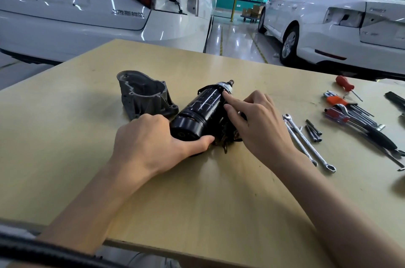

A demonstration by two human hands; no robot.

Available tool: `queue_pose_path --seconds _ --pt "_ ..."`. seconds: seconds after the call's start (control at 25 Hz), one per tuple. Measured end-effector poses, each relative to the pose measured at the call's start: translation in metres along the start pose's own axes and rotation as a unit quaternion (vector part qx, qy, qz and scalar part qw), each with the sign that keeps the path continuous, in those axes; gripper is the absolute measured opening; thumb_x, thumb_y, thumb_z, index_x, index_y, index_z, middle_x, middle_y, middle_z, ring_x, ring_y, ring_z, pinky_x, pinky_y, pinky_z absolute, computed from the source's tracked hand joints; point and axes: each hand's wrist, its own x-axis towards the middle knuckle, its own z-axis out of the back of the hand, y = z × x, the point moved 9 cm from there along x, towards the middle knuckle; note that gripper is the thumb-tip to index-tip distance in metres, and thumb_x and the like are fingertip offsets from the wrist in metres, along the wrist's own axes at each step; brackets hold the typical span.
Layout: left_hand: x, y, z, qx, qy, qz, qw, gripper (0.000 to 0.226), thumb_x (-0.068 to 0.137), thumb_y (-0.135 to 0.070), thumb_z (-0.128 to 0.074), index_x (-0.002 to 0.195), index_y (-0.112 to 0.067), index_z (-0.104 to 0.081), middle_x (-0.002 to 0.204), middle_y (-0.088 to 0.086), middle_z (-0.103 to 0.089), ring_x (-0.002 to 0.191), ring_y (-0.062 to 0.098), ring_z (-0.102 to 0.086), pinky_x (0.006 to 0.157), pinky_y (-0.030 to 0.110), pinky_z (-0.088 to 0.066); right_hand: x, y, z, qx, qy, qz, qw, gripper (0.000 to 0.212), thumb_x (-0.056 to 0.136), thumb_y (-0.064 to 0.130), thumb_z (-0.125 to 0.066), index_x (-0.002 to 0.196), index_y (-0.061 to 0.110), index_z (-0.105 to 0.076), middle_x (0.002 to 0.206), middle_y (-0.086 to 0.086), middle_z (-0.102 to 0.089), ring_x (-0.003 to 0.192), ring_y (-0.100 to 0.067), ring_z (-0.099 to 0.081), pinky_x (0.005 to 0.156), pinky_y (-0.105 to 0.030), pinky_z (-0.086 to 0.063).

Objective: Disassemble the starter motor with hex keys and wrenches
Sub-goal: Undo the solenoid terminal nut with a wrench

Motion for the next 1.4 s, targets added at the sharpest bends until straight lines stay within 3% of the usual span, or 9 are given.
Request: queue_pose_path --seconds 0.24,0.4,0.52,0.68,0.8,0.88,1.0,1.12,1.4 --pt "-0.005 0.002 -0.002 -0.043 0.000 -0.012 0.999 0.082 0.039 -0.093 -0.036 0.087 -0.034 -0.064 0.076 -0.015 -0.065 0.074 0.011 -0.061 0.060 0.027 -0.044 0.003 -0.008 -0.002 0.008 0.017 -0.008 1.000 0.046 0.093 0.051 -0.043 0.137 0.038 -0.048 0.092 0.000 -0.044 0.095 -0.020 -0.043 0.089 -0.031 -0.036" --pt "-0.003 0.014 -0.002 -0.164 0.034 0.010 0.986 0.070 0.037 -0.085 -0.055 0.081 -0.030 -0.057 0.074 -0.013 -0.063 0.074 0.011 -0.060 0.066 0.034 -0.049 0.001 -0.017 -0.006 0.027 0.045 -0.013 0.999 0.069 0.076 0.070 -0.046 0.139 0.041 -0.045 0.094 0.004 -0.040 0.097 -0.014 -0.039 0.087 -0.025 -0.030" --pt "-0.003 0.018 -0.001 -0.226 0.050 -0.001 0.973 0.056 0.045 -0.071 -0.076 0.079 -0.030 -0.058 0.068 -0.016 -0.062 0.066 0.000 -0.057 0.060 0.027 -0.043 0.002 -0.022 -0.006 0.048 0.039 -0.022 0.998 0.064 0.079 0.065 -0.051 0.138 0.040 -0.046 0.095 0.004 -0.040 0.099 -0.013 -0.039 0.087 -0.023 -0.030" --pt "-0.003 0.027 0.000 -0.305 0.098 -0.012 0.947 0.067 0.036 -0.059 -0.079 0.094 -0.030 -0.065 0.085 -0.015 -0.072 0.084 0.002 -0.066 0.076 0.023 -0.050 0.004 -0.030 -0.004 0.071 0.042 -0.030 0.996 0.055 0.083 0.059 -0.054 0.135 0.043 -0.049 0.093 0.009 -0.040 0.100 -0.012 -0.041 0.089 -0.024 -0.031" --pt "-0.001 0.037 -0.003 -0.347 0.084 0.002 0.934 0.066 0.044 -0.030 -0.094 0.102 -0.026 -0.060 0.088 -0.016 -0.072 0.080 -0.004 -0.066 0.069 0.009 -0.047 0.005 -0.033 -0.002 0.076 0.039 -0.023 0.996 0.053 0.083 0.058 -0.054 0.134 0.042 -0.051 0.090 0.014 -0.038 0.099 -0.013 -0.041 0.089 -0.026 -0.031" --pt "0.003 0.048 -0.002 -0.332 0.031 0.027 0.942 0.067 0.051 -0.017 -0.094 0.104 -0.027 -0.055 0.089 -0.013 -0.068 0.080 -0.004 -0.063 0.066 0.009 -0.044 0.006 -0.033 -0.001 0.081 0.030 -0.018 0.996 0.055 0.080 0.059 -0.054 0.132 0.041 -0.053 0.089 0.016 -0.038 0.098 -0.013 -0.041 0.088 -0.026 -0.031" --pt "0.003 0.057 0.005 -0.263 -0.033 0.050 0.963 0.068 0.051 -0.029 -0.092 0.107 -0.033 -0.053 0.095 -0.019 -0.062 0.087 0.002 -0.060 0.069 0.019 -0.042 0.005 -0.031 0.000 0.084 0.013 -0.012 0.996 0.055 0.078 0.059 -0.056 0.129 0.040 -0.056 0.087 0.017 -0.038 0.096 -0.012 -0.041 0.088 -0.025 -0.030" --pt "0.002 0.061 0.005 -0.202 -0.043 0.065 0.976 0.072 0.047 -0.044 -0.091 0.110 -0.029 -0.061 0.101 -0.009 -0.058 0.090 0.016 -0.057 0.076 0.029 -0.040 0.005 -0.031 0.000 0.088 0.007 -0.011 0.996 0.054 0.078 0.059 -0.058 0.128 0.040 -0.058 0.087 0.016 -0.039 0.095 -0.011 -0.040 0.087 -0.024 -0.030" --pt "-0.001 0.064 0.004 -0.149 -0.065 0.072 0.984 0.080 0.053 -0.042 -0.089 0.122 -0.020 -0.054 0.106 -0.007 -0.043 0.106 0.021 -0.051 0.084 0.029 -0.038 0.003 -0.033 0.000 0.093 0.021 -0.021 0.995 0.056 0.077 0.060 -0.057 0.128 0.038 -0.058 0.089 0.017 -0.040 0.099 -0.012 -0.042 0.086 -0.023 -0.029"
